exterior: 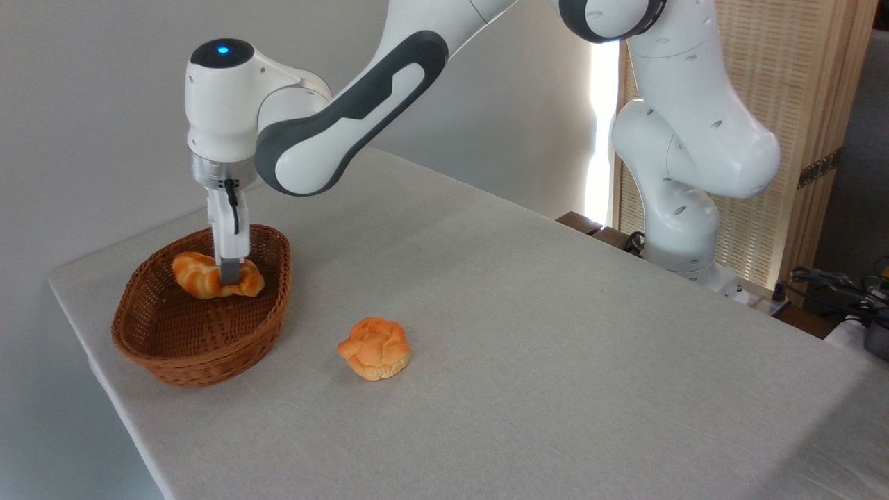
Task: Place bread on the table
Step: 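Close the gripper on the croissant inside the basket, then lift the croissant up out of the basket, then carry the croissant beside the basket and lower it onto the table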
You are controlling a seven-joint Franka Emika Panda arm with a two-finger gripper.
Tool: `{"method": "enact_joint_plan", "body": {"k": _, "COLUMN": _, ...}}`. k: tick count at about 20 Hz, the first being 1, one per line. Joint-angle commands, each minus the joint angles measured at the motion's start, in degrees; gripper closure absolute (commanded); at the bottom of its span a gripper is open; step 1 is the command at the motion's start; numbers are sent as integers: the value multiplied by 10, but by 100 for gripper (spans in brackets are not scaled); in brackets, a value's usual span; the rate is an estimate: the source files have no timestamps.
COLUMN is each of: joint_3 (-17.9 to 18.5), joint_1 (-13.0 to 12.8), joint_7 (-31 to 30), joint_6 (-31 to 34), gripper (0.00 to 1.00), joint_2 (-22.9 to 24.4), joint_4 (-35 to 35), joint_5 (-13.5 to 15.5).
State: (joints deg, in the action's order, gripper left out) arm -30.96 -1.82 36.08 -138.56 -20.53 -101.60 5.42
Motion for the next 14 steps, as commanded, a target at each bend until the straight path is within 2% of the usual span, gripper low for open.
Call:
{"method": "enact_joint_plan", "body": {"k": 1, "joint_3": -1, "joint_1": 5, "joint_7": -1, "joint_6": -1, "gripper": 86, "joint_2": -6, "joint_4": 39, "joint_5": 33}}
{"method": "enact_joint_plan", "body": {"k": 2, "joint_3": 2, "joint_1": 6, "joint_7": -1, "joint_6": 17, "gripper": 86, "joint_2": -6, "joint_4": 52, "joint_5": 46}}
{"method": "enact_joint_plan", "body": {"k": 4, "joint_3": 2, "joint_1": 25, "joint_7": -1, "joint_6": 80, "gripper": 86, "joint_2": 3, "joint_4": 76, "joint_5": 60}}
{"method": "enact_joint_plan", "body": {"k": 6, "joint_3": 12, "joint_1": 31, "joint_7": 0, "joint_6": 150, "gripper": 83, "joint_2": 40, "joint_4": 77, "joint_5": 75}}
{"method": "enact_joint_plan", "body": {"k": 7, "joint_3": 29, "joint_1": 32, "joint_7": 3, "joint_6": 188, "gripper": 80, "joint_2": 64, "joint_4": 74, "joint_5": 76}}
{"method": "enact_joint_plan", "body": {"k": 10, "joint_3": 67, "joint_1": 32, "joint_7": 22, "joint_6": 314, "gripper": 65, "joint_2": 123, "joint_4": 59, "joint_5": 75}}
{"method": "enact_joint_plan", "body": {"k": 12, "joint_3": 83, "joint_1": 32, "joint_7": 81, "joint_6": 380, "gripper": 58, "joint_2": 159, "joint_4": 31, "joint_5": 72}}
{"method": "enact_joint_plan", "body": {"k": 13, "joint_3": 98, "joint_1": 32, "joint_7": 117, "joint_6": 412, "gripper": 47, "joint_2": 185, "joint_4": 4, "joint_5": 69}}
{"method": "enact_joint_plan", "body": {"k": 14, "joint_3": 106, "joint_1": 31, "joint_7": 132, "joint_6": 427, "gripper": 41, "joint_2": 200, "joint_4": -16, "joint_5": 67}}
